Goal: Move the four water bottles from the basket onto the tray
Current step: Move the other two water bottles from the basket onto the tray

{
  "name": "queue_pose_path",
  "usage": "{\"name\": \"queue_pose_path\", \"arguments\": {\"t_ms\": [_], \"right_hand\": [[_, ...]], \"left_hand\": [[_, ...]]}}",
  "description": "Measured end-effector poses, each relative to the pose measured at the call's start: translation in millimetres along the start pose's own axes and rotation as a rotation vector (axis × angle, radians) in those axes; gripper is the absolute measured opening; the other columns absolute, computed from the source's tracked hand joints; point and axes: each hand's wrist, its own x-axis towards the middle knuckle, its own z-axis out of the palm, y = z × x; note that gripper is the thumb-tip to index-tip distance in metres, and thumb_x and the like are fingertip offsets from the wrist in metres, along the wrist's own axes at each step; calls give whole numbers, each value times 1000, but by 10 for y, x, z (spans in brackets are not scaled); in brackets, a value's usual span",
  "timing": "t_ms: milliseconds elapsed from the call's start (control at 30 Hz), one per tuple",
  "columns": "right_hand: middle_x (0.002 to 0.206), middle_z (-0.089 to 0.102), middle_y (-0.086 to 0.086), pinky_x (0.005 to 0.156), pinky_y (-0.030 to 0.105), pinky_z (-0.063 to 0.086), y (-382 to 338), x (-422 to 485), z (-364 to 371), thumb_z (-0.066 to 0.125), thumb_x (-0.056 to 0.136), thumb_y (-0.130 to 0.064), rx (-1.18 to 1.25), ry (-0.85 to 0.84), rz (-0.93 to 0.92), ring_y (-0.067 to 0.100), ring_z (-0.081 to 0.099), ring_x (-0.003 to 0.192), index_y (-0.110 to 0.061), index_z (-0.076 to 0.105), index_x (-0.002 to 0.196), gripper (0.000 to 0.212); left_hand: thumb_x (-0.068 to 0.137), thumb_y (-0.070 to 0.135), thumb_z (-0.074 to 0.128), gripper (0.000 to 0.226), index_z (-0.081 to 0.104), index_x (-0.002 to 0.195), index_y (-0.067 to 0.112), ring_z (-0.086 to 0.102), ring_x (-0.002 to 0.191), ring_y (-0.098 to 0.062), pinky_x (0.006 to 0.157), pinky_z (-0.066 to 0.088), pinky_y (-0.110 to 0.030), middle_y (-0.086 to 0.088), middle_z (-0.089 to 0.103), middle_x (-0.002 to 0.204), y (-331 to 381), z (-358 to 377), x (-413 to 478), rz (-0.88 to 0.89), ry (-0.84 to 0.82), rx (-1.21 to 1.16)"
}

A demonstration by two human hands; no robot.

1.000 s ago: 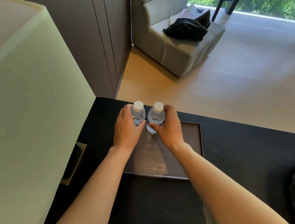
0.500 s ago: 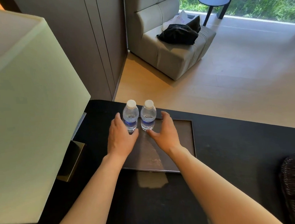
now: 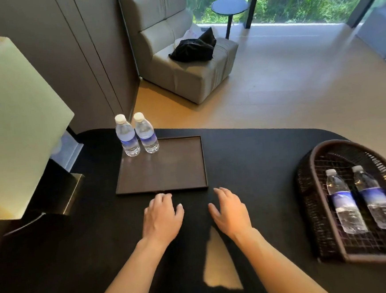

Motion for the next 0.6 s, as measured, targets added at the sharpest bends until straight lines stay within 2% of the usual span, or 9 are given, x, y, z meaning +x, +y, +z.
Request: {"name": "queue_pose_path", "arguments": {"t_ms": [100, 200, 333, 600], "right_hand": [[151, 55, 0, 106, 42, 46, 500, -545, -187, 49, 103, -45, -13, -10, 56, 21, 54, 135, -23, 44, 153, 54], [143, 61, 1, 101, 41, 47, 972, -1029, -363, 48, 103, -46, -25, 5, 95, 23, 60, 128, -23, 50, 148, 51], [131, 66, 2, 96, 41, 50, 1557, -1550, -655, 50, 101, -47, 4, 56, 154, 24, 63, 120, -22, 59, 137, 45], [110, 68, 4, 88, 44, 53, 2465, -2032, -1327, 53, 98, -45, 83, 196, 312, 27, 66, 105, -18, 66, 112, 33]], "left_hand": [[100, 44, 49, 53, 53, 142, 14, 54, 127, -22, 104, 44, -40, -4, 57, 140, 398, 201, -422, 57, -59, 48], [100, 45, 47, 48, 58, 135, 15, 59, 119, -23, 99, 47, -39, -3, 63, 130, 832, 391, -808, 114, -108, 98], [100, 44, 47, 40, 65, 120, 14, 64, 106, -22, 89, 51, -38, -2, 66, 115, 1422, 638, -1239, 187, -160, 105], [99, 43, 48, 36, 66, 114, 16, 67, 94, -19, 80, 54, -35, 1, 66, 104, 2522, 1054, -1583, 395, -194, 100]]}}
